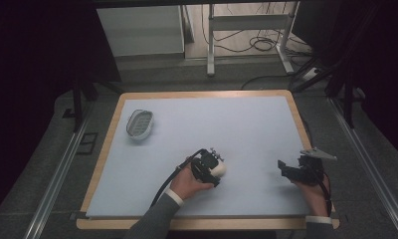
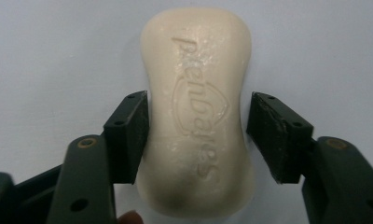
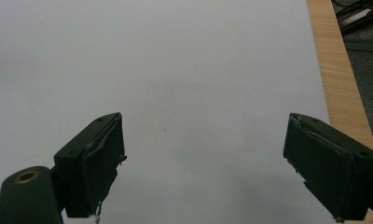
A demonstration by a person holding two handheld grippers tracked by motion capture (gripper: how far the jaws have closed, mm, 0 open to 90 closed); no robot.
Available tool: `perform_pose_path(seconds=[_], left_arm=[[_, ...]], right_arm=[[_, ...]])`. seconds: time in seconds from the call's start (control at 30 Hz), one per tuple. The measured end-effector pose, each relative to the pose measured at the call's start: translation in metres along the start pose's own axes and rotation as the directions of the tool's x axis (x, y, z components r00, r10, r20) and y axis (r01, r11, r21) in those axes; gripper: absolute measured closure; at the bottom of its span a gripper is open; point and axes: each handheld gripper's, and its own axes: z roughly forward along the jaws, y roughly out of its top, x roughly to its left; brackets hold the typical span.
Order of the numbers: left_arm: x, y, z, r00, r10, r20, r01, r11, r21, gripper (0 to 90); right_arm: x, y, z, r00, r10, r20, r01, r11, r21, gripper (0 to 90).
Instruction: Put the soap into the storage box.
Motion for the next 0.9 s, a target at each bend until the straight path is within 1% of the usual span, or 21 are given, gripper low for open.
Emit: perform_pose_path(seconds=[0.1, 0.13, 0.17, 0.27, 0.33, 0.4, 0.43, 0.57, 0.63, 0.7, 0.87, 0.9], left_arm=[[0.002, 0.001, 0.000, 0.9999, 0.004, 0.010, -0.004, 1.0000, -0.001, 46.6], [0.002, 0.001, -0.001, 0.9997, -0.002, 0.023, 0.002, 0.9998, -0.019, 47.8], [0.003, 0.001, -0.001, 0.9996, -0.003, 0.028, 0.003, 0.9998, -0.021, 49.4], [0.008, 0.000, -0.003, 0.9993, 0.003, 0.038, -0.003, 1.0000, -0.006, 49.4], [0.011, -0.001, -0.006, 0.9990, -0.009, 0.043, 0.010, 0.9998, -0.015, 49.4], [0.015, -0.001, -0.011, 0.9988, -0.013, 0.048, 0.015, 0.9994, -0.030, 49.4], [0.016, -0.001, -0.014, 0.9987, -0.010, 0.050, 0.012, 0.9995, -0.030, 49.4], [0.023, -0.003, -0.028, 0.9976, -0.024, 0.065, 0.028, 0.9977, -0.063, 49.4], [0.028, -0.004, -0.033, 0.9964, -0.031, 0.079, 0.036, 0.9973, -0.063, 49.4], [0.032, -0.005, -0.036, 0.9971, -0.038, 0.066, 0.043, 0.9968, -0.068, 49.4], [0.040, -0.009, -0.041, 0.9969, -0.055, 0.056, 0.059, 0.9955, -0.075, 49.4], [0.042, -0.009, -0.042, 0.9970, -0.059, 0.051, 0.063, 0.9945, -0.084, 49.4]], right_arm=[[0.000, 0.000, -0.001, 1.0000, 0.000, 0.000, 0.000, 1.000, -0.002, 12.3], [0.000, 0.000, -0.001, 1.0000, 0.000, -0.001, 0.000, 1.000, -0.002, 12.3], [-0.001, 0.000, -0.001, 1.0000, 0.001, -0.001, -0.001, 1.000, 0.000, 12.3], [-0.002, 0.000, -0.001, 1.0000, 0.002, -0.001, -0.002, 1.000, -0.002, 12.3], [-0.002, 0.000, -0.001, 1.0000, 0.006, 0.002, -0.006, 1.000, -0.003, 12.3], [-0.002, 0.000, -0.001, 1.0000, 0.007, 0.003, -0.007, 1.000, -0.003, 12.3], [-0.002, 0.000, -0.001, 1.0000, 0.007, 0.003, -0.007, 1.000, -0.003, 12.3], [-0.002, 0.000, -0.001, 1.0000, 0.004, 0.001, -0.004, 1.000, 0.001, 12.3], [-0.002, 0.000, -0.001, 1.0000, 0.002, 0.001, -0.002, 1.000, -0.001, 12.3], [-0.001, 0.000, -0.001, 1.0000, 0.002, 0.001, -0.002, 1.000, 0.000, 12.3], [-0.001, 0.000, 0.000, 1.0000, 0.001, 0.001, -0.001, 1.000, 0.002, 12.3], [-0.001, 0.000, 0.000, 1.0000, 0.002, 0.000, -0.002, 1.000, 0.001, 12.3]])
